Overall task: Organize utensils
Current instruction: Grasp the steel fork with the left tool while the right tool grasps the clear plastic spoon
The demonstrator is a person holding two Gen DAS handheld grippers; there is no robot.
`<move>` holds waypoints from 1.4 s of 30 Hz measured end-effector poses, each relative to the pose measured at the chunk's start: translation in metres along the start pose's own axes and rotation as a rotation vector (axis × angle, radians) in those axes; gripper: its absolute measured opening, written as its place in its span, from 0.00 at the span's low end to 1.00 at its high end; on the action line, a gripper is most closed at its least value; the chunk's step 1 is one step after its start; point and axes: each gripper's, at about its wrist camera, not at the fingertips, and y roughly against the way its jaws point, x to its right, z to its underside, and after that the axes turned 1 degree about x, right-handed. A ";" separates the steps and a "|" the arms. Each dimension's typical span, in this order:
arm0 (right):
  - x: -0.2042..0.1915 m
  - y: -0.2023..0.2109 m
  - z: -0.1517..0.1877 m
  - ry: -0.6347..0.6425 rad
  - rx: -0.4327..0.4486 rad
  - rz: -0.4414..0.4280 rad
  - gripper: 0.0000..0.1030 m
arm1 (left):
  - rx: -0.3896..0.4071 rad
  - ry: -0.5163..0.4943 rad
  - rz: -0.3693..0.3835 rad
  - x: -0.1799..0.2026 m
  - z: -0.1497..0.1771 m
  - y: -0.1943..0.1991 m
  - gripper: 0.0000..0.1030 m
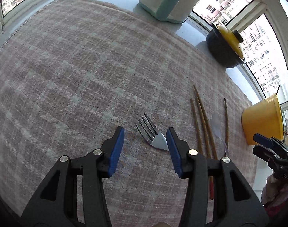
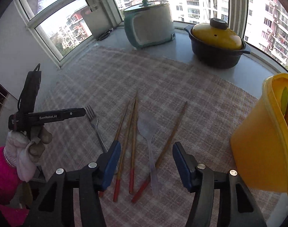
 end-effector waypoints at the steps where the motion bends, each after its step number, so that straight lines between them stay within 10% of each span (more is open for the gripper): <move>1: 0.001 -0.005 -0.002 -0.003 -0.013 -0.001 0.52 | -0.001 0.005 0.006 -0.001 -0.001 -0.002 0.46; 19: -0.007 -0.075 -0.003 0.084 -0.201 0.052 0.32 | -0.006 -0.041 0.023 0.002 -0.005 -0.020 0.44; 42: -0.023 -0.095 -0.009 0.123 -0.227 0.153 0.12 | 0.028 -0.102 0.009 0.011 -0.003 -0.021 0.09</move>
